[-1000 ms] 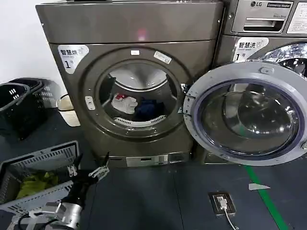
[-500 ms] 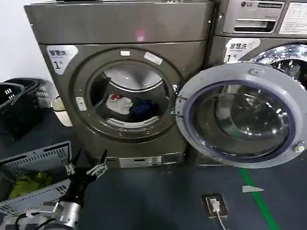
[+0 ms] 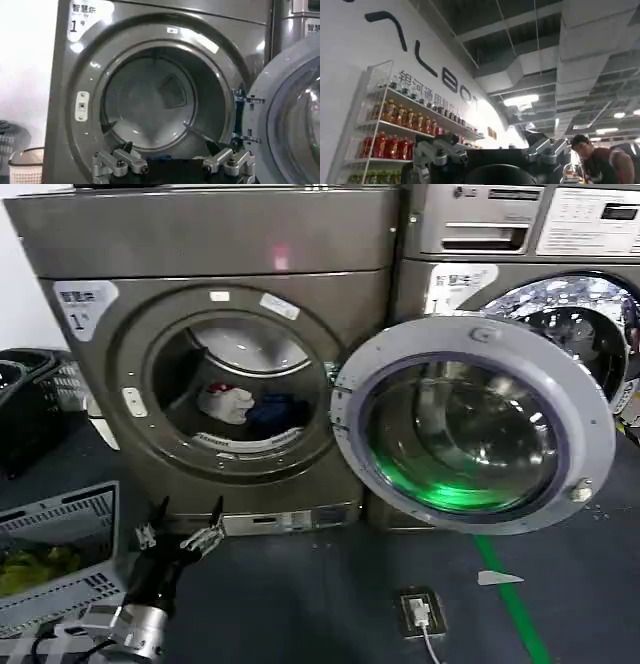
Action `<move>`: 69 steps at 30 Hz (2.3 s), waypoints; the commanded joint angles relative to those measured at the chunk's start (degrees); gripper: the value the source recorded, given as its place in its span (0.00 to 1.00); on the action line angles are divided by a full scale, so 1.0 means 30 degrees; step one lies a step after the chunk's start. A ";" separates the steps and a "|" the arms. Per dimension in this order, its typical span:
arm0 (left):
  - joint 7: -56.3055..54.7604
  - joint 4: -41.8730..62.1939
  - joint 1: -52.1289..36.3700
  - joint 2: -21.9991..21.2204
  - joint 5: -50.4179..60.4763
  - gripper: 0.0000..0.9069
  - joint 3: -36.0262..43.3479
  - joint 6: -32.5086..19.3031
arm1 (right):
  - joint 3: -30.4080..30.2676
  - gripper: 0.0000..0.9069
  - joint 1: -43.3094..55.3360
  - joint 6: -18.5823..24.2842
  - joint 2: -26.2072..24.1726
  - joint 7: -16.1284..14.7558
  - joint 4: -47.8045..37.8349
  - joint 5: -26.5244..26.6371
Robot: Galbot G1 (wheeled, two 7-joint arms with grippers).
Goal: Grasp the clothes from the dryer.
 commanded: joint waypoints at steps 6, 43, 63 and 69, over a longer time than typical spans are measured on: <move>0.0054 -0.0088 -0.0029 0.0091 -0.0020 1.00 -0.0047 -0.0001 | -0.0186 1.00 -0.0016 0.0751 0.0017 -0.0382 0.0064 -0.0046; 0.0220 -0.0038 -0.0801 0.0425 -0.0786 1.00 -0.0730 0.0131 | 0.0082 1.00 -0.0063 0.0813 0.0136 -0.1377 0.0664 0.0396; 0.0212 -0.0059 -0.0781 0.0535 -0.0852 1.00 -0.0740 0.0193 | -0.0081 1.00 0.0010 0.0973 0.0223 -0.1334 0.0828 0.0363; 0.0212 -0.0058 -0.0855 0.0558 -0.0877 1.00 -0.0749 0.0223 | -0.0009 1.00 -0.0017 0.1018 0.0277 -0.1346 0.0801 0.0342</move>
